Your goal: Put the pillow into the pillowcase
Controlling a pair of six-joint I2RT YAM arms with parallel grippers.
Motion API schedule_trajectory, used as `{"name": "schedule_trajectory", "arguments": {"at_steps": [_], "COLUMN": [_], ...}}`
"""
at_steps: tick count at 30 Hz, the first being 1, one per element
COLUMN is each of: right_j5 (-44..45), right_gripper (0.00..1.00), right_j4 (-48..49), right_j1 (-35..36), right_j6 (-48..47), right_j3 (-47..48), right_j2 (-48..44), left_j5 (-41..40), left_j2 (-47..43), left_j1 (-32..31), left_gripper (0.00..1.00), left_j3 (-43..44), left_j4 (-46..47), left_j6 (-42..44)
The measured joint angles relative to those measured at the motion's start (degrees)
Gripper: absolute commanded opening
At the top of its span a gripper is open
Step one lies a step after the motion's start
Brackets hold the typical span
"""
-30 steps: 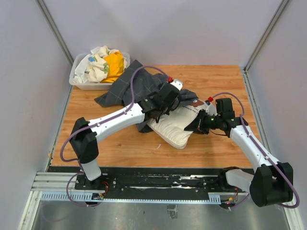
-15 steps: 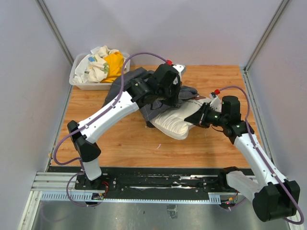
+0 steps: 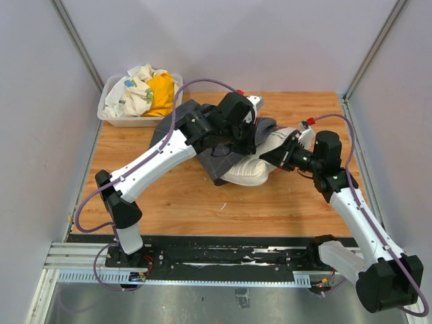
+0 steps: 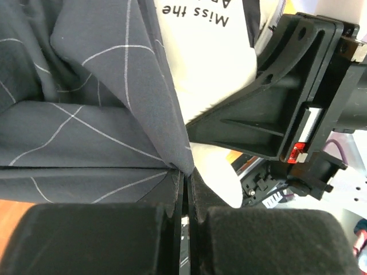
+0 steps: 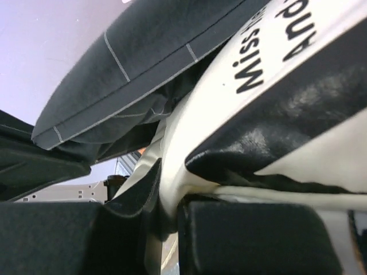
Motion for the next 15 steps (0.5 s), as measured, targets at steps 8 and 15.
{"name": "schedule_trajectory", "arguments": {"at_steps": [8,15], "right_j5": [0.8,3.3], "right_gripper": [0.01,0.01], "right_j4": [0.7,-10.6], "right_j1": [0.0,-2.8], "right_j6": [-1.3,-5.7], "right_j3": [-5.6,-6.1], "right_j2": [1.7,-4.6], "left_j5": [0.5,3.7], "left_j2": [0.0,-4.9], "left_j1": [-0.1,-0.6], "left_gripper": [0.0,0.0], "left_j3": [0.3,-11.1], "left_j4": [-0.3,3.2], "left_j6": [-1.0,-3.8]}}
